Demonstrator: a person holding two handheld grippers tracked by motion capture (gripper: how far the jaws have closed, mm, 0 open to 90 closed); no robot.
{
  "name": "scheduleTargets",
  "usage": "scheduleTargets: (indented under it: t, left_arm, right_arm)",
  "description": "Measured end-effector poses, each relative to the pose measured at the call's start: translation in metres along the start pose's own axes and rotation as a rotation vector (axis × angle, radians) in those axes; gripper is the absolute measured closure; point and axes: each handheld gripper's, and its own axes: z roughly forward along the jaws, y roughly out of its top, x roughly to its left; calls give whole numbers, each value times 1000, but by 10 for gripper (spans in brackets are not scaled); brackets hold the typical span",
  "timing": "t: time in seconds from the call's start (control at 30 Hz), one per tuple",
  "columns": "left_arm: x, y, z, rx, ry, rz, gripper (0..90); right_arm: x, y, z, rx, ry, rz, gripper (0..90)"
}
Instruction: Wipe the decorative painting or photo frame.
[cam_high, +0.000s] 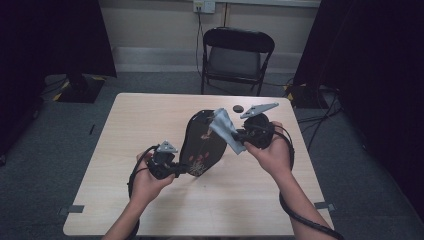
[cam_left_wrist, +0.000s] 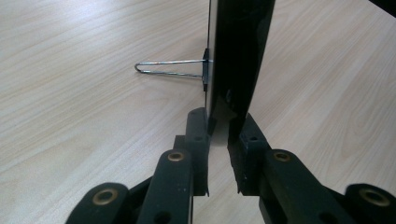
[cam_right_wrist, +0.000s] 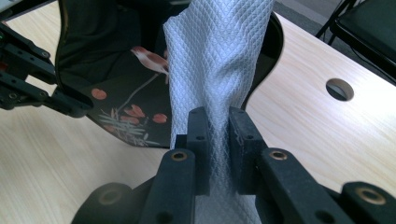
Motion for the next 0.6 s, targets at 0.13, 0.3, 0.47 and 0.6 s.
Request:
scheduleTargets:
  t: [0.13,0.3,0.47,0.6]
  left_arm:
    - [0,0,0,0,-1,0,786]
    - [0,0,0,-2,-1,4,786]
    - [0,1,0,-3,-2,6,786]
    - [-1,1,0,-1,0,6,787]
  right_arm:
    - [4,0,10,21,5,-7,809]
    - [6,-10,24,44,18,5,809]
    - [5,-20,32,66,21,10,809]
    - [6,-29,39,81,26,15,809]
